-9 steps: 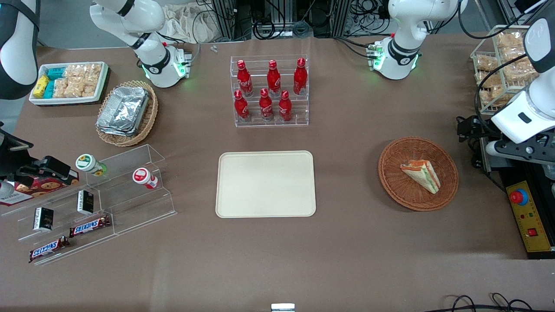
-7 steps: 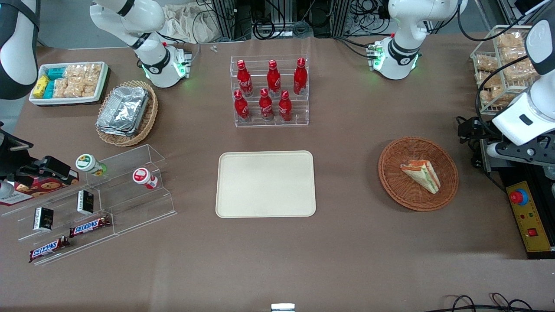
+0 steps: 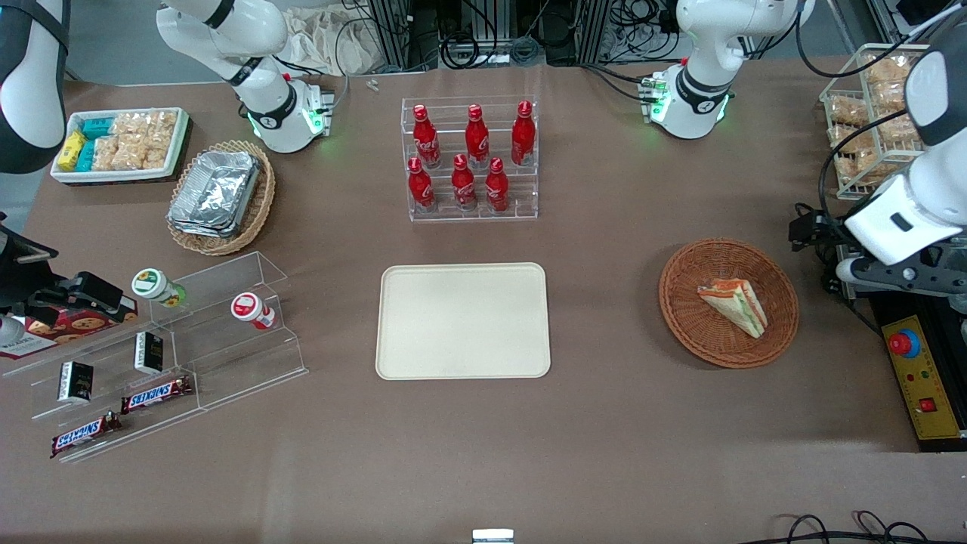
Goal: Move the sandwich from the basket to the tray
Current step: 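Move the left gripper over the sandwich in the wicker basket, then lower the open left gripper around the wrapped sandwich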
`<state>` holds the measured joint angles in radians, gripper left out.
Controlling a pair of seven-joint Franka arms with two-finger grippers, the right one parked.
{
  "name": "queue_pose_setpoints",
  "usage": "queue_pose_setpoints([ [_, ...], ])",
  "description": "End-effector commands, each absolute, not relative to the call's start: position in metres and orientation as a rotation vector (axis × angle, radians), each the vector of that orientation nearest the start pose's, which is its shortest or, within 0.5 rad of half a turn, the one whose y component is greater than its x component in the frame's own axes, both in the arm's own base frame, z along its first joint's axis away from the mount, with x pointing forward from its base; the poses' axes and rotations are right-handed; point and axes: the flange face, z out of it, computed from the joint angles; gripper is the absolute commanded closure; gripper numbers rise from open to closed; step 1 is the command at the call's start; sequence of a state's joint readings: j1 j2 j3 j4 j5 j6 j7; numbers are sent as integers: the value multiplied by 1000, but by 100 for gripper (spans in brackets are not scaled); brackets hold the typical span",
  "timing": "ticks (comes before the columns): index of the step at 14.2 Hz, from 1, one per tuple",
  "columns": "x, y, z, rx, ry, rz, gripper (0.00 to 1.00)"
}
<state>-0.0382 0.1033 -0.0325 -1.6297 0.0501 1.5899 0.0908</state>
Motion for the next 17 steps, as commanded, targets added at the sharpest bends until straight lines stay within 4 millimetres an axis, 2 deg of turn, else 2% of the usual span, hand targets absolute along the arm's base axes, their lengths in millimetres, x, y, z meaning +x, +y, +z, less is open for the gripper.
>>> queue_pose_setpoints([
  [1,560,-55,504,-3007,227,243,0],
  [3,547,-58,472,-3016,18,186,0],
  [5,538,-61,435,-2994,-300,154,0],
  [8,531,-52,397,-2962,-555,120,0],
  [10,527,-47,375,-2924,-794,56,0],
  [11,527,-38,361,-2897,-920,26,0],
  [17,538,-28,302,-2774,-1261,27,0],
])
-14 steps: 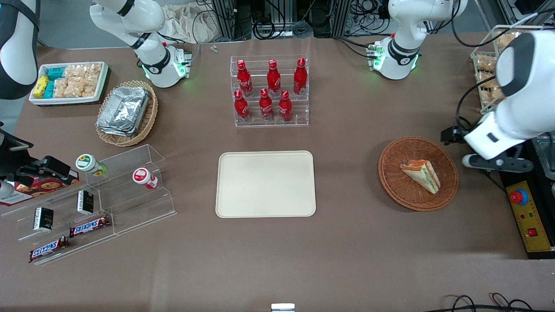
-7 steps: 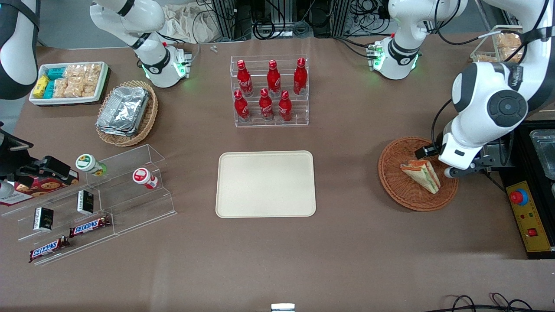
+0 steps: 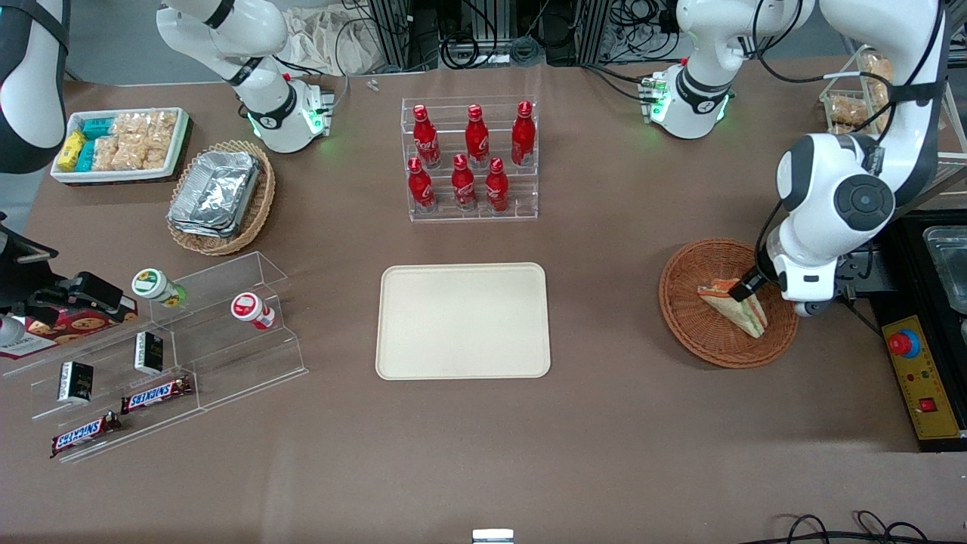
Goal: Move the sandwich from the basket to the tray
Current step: 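Lower the open left gripper around the wrapped sandwich, then close the left gripper on the sandwich and lift it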
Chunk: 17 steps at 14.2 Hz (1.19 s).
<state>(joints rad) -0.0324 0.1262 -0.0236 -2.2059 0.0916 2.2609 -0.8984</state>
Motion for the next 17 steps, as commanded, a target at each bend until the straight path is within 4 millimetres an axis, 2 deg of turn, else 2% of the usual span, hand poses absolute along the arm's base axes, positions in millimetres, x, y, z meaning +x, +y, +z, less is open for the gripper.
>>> queue_pose_setpoints([
  [1,538,-29,294,-2758,-1288,35,0],
  [6,542,-30,275,-2707,-1411,20,0],
  [10,539,-18,260,-2697,-1442,8,3],
  [12,540,-13,252,-2693,-1453,2,19],
  [16,541,-13,249,-2665,-1509,-6,95],
  [17,541,-13,249,-2665,-1509,-6,100],
])
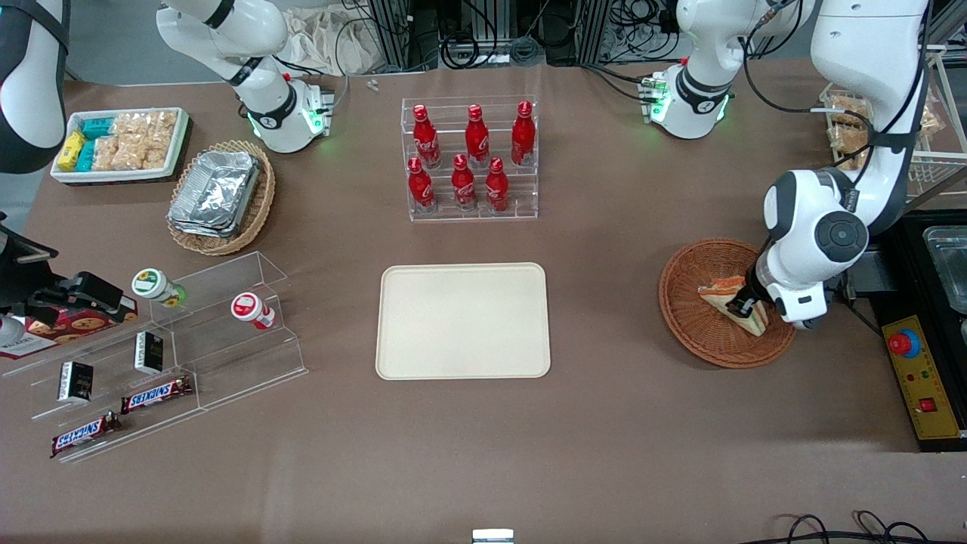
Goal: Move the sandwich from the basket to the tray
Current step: 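Close the left gripper on the sandwich and lift it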
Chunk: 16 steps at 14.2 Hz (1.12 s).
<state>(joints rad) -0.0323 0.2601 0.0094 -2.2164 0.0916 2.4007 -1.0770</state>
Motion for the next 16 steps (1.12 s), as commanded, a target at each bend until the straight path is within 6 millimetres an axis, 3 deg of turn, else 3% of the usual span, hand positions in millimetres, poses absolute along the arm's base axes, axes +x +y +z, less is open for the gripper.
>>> queue_pose_setpoints([
  [1,543,-13,251,-2662,-1518,-11,100],
  [2,545,-15,253,-2646,-1550,-18,100],
  [4,561,-21,276,-2630,-1595,-49,100],
  [9,601,-46,372,-2588,-1471,100,100],
  [13,609,-67,466,-2714,-1122,253,100],
  [16,602,-102,533,-2905,-835,341,100],
])
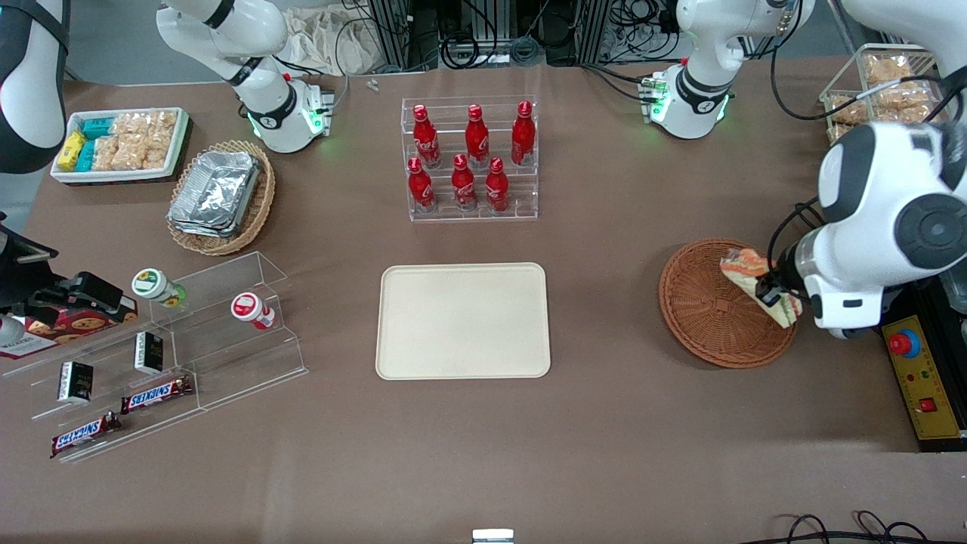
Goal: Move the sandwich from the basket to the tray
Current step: 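Close the left gripper on the sandwich and lift it, then carry the sandwich with the left gripper over the cream tray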
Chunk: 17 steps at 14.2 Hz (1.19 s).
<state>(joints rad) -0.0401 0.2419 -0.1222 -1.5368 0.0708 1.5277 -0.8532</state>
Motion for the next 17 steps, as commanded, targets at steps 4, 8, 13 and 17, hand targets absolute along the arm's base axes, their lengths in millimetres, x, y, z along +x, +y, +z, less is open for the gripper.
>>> queue_pose_setpoints([
  [4,589,-178,556,-3149,-370,387,100],
  [8,577,-271,516,-3196,-142,443,100],
  [13,572,-383,393,-3192,-154,408,100],
  [17,567,-435,313,-3195,-208,286,100],
])
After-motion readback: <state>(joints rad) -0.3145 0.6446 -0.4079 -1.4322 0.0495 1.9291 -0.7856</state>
